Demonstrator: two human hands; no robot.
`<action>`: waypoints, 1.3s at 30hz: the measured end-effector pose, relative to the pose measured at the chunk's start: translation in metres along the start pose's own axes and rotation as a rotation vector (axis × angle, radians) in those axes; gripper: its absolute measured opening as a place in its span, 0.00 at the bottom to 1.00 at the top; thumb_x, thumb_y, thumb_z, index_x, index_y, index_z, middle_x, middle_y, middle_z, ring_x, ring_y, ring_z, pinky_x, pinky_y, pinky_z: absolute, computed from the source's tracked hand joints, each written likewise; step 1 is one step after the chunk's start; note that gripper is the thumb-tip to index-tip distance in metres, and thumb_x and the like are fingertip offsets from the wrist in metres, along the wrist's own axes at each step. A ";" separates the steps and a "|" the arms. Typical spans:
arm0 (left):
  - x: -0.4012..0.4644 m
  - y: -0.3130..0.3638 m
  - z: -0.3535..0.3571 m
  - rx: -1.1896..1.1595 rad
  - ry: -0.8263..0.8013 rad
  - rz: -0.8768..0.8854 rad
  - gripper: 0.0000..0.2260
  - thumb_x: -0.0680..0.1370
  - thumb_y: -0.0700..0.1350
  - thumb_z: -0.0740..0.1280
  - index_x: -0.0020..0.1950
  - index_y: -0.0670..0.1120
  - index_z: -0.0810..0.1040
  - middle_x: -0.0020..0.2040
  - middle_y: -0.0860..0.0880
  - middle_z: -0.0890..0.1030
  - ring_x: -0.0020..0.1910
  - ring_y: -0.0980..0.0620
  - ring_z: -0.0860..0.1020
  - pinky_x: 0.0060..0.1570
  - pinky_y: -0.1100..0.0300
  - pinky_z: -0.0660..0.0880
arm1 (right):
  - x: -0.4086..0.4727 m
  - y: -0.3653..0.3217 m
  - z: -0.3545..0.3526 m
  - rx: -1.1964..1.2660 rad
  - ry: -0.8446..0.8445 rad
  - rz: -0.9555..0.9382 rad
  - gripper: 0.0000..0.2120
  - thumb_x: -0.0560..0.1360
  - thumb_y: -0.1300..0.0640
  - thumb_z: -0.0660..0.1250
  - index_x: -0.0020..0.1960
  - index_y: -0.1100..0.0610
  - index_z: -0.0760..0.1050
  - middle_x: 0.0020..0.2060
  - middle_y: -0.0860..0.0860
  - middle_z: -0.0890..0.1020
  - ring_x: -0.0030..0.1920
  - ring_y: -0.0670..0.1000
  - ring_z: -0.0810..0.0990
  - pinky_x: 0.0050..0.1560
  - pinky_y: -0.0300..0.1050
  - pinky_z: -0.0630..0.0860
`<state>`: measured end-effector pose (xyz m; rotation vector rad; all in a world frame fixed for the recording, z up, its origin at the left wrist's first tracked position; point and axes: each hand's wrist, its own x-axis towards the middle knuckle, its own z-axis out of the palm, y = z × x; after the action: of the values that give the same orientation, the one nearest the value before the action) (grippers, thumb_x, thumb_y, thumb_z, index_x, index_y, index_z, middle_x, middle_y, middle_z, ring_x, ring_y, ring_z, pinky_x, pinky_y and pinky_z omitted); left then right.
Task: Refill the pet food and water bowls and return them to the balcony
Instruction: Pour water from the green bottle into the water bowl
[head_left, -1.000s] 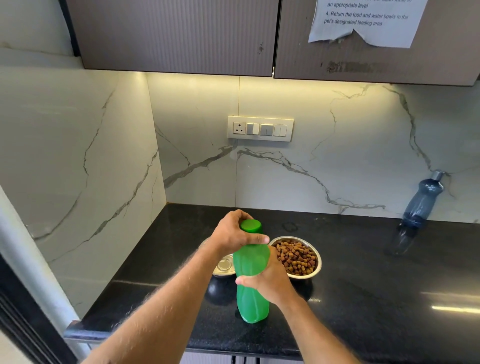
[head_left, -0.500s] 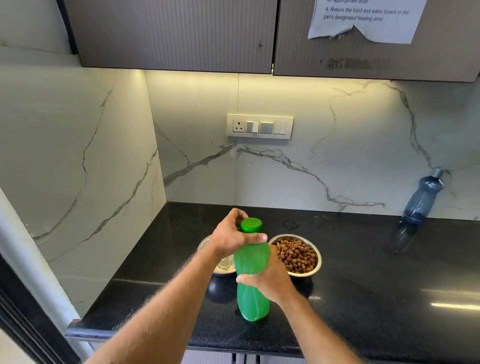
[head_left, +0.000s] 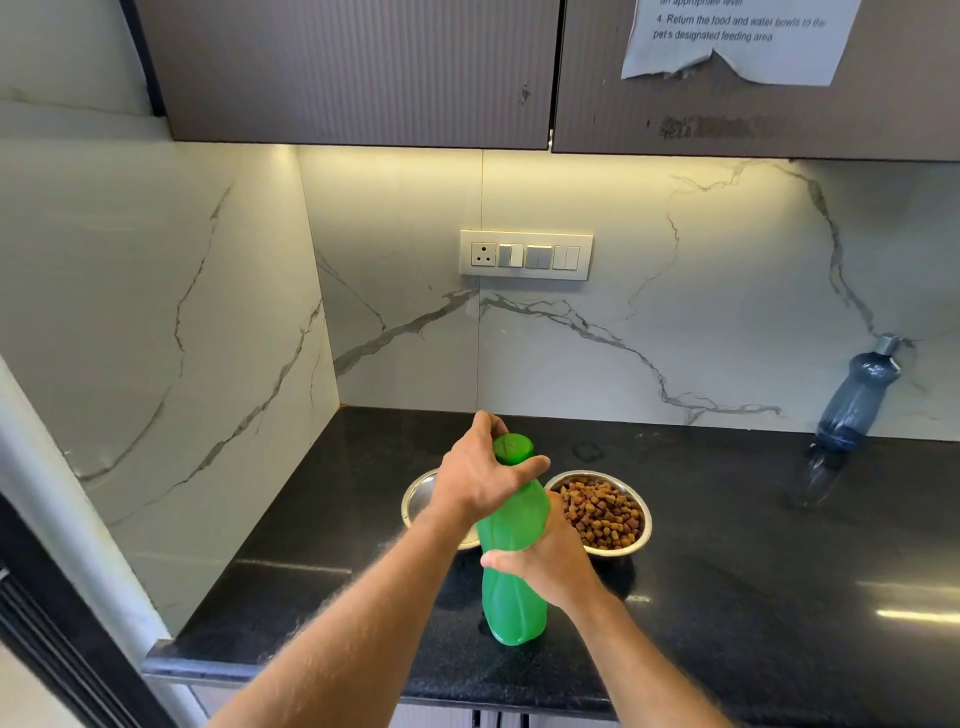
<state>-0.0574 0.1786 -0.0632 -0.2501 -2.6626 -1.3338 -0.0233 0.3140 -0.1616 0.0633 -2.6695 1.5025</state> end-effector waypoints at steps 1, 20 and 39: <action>0.000 0.001 0.001 0.003 0.009 0.002 0.29 0.60 0.71 0.69 0.51 0.55 0.68 0.44 0.56 0.77 0.40 0.58 0.78 0.37 0.62 0.75 | 0.000 0.001 0.000 0.005 0.003 -0.002 0.51 0.52 0.39 0.84 0.70 0.46 0.65 0.53 0.35 0.75 0.51 0.32 0.78 0.41 0.26 0.75; -0.026 -0.057 -0.015 -1.071 0.198 -0.230 0.12 0.78 0.39 0.70 0.59 0.42 0.72 0.54 0.39 0.79 0.46 0.50 0.85 0.47 0.56 0.82 | -0.003 0.005 -0.001 0.100 0.022 0.036 0.48 0.54 0.46 0.87 0.65 0.44 0.62 0.53 0.40 0.78 0.53 0.43 0.80 0.47 0.38 0.75; -0.062 -0.166 -0.040 -0.155 0.091 -0.498 0.30 0.69 0.46 0.81 0.65 0.53 0.70 0.56 0.53 0.78 0.55 0.52 0.79 0.56 0.56 0.78 | 0.000 -0.013 0.002 0.026 0.028 0.130 0.46 0.52 0.41 0.85 0.61 0.41 0.61 0.49 0.37 0.75 0.47 0.42 0.77 0.41 0.38 0.71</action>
<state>-0.0307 0.0441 -0.1814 0.4785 -2.6433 -1.6366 -0.0225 0.3056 -0.1516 -0.1309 -2.6785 1.5620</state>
